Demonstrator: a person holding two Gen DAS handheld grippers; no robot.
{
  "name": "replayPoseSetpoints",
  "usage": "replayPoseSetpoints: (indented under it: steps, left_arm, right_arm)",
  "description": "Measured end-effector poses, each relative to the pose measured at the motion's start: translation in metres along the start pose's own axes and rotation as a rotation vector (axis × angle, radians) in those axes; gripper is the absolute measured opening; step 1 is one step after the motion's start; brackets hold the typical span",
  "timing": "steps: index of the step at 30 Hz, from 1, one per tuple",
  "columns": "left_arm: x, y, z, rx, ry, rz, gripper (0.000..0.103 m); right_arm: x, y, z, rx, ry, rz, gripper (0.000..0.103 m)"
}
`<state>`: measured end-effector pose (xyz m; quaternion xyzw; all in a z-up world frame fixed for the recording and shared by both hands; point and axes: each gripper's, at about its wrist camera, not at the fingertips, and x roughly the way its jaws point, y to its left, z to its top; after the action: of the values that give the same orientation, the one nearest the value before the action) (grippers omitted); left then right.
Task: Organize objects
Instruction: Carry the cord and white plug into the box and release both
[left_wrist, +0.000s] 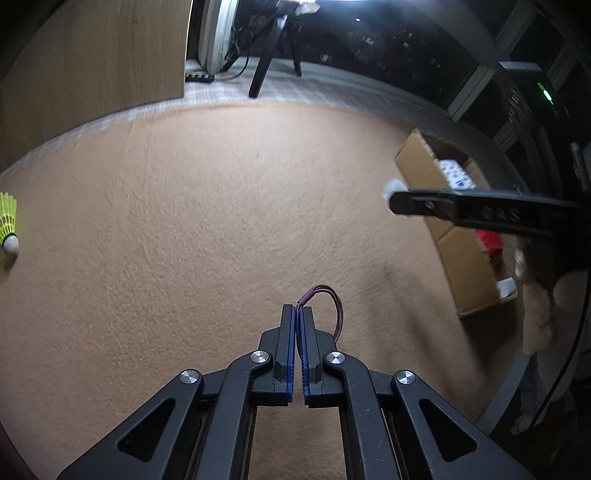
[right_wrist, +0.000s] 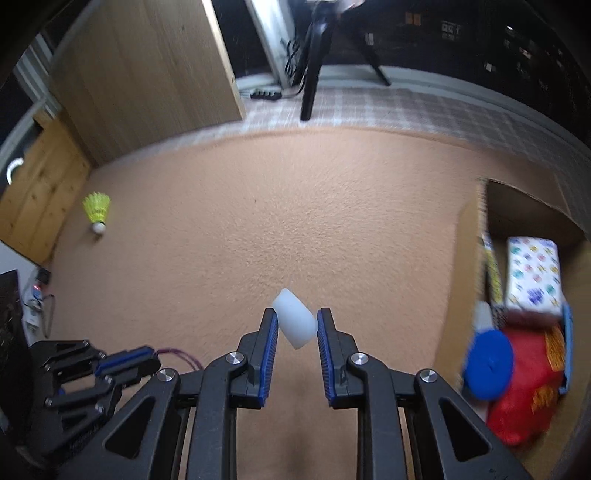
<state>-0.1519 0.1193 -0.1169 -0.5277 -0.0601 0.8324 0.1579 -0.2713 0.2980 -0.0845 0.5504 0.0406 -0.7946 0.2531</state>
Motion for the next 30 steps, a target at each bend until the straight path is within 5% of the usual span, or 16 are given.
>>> replayPoseSetpoints:
  steps: [14, 30]
  left_arm:
    - [-0.038, -0.075, 0.033, 0.109, -0.100, -0.089, 0.002]
    - [-0.002, -0.186, 0.051, 0.238, -0.072, -0.190, 0.002]
  right_arm:
    - [-0.101, -0.072, -0.058, 0.188, -0.164, -0.035, 0.020]
    - [-0.134, -0.136, -0.111, 0.294, -0.195, -0.117, 0.020]
